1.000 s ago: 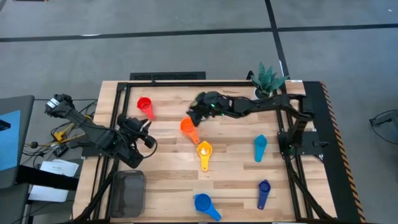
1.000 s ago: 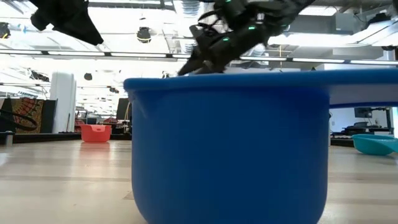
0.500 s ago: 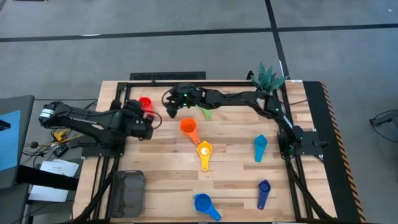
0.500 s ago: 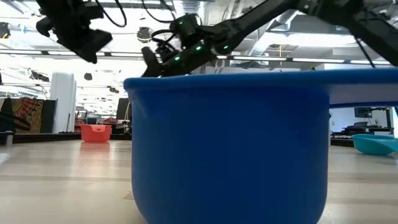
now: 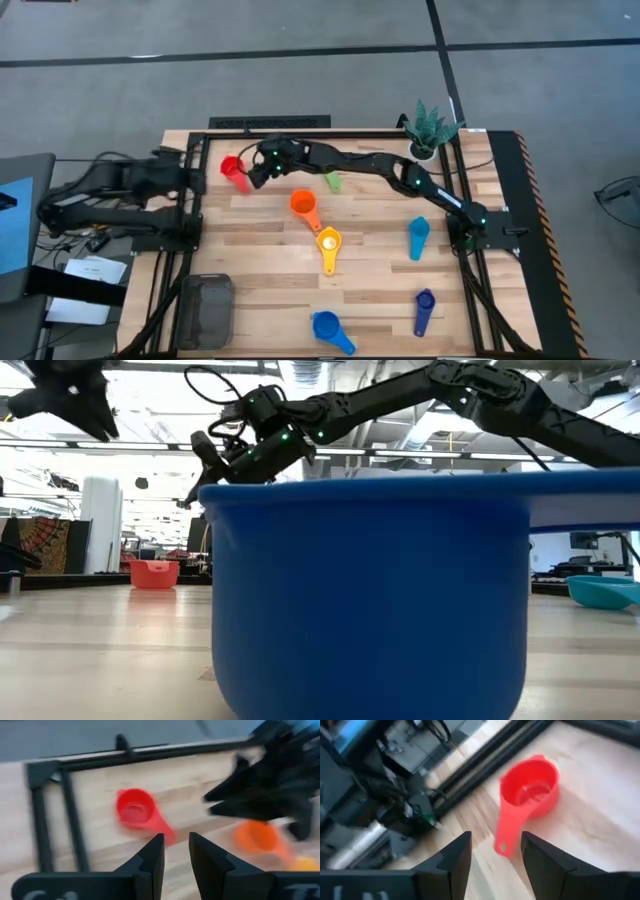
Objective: Nest measuring cups in basket
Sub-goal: Stack the red measuring cup on top of the orange measuring cup
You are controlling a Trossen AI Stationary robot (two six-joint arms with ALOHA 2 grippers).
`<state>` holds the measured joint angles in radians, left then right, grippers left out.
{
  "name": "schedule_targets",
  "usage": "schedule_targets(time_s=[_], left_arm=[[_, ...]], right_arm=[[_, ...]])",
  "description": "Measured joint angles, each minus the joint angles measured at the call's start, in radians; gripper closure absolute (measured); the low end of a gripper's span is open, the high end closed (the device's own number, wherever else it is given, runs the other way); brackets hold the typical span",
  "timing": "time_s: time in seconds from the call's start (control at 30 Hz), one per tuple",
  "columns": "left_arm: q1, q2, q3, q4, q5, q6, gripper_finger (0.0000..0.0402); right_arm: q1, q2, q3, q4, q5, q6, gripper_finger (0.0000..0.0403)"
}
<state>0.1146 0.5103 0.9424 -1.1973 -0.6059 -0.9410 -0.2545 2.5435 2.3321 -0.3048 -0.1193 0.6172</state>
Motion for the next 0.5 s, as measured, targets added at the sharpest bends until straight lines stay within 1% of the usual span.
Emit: schedule_targets(time_s=[0.07, 0.2, 0.3, 0.37, 0.5], left_arm=[[0.000, -0.067, 0.000, -0.008, 0.009, -0.009, 0.0324], [0.000, -0.145, 0.000, -0.068, 0.006, -0.043, 0.0324], [-0.001, -0.153, -0.008, -0.103, 0.008, -0.089, 0.0324], [0.000, -0.150, -0.032, -0.097, 0.008, -0.120, 0.0324], [-0.001, -0.113, -0.117, -0.002, 0.018, -0.153, 0.0324]], right_arm=[[-0.003, 0.000, -0.001, -0.027, 0.004, 0.035, 0.0189], [-0.005, 0.000, -0.001, -0.035, 0.025, 0.025, 0.0156], [-0.010, 0.000, -0.001, -0.014, 0.054, -0.027, 0.0137], [-0.020, -0.001, -0.001, -0.003, 0.056, -0.055, 0.0131], [-0.039, 0.026, 0.004, 0.020, 0.056, -0.124, 0.0127]])
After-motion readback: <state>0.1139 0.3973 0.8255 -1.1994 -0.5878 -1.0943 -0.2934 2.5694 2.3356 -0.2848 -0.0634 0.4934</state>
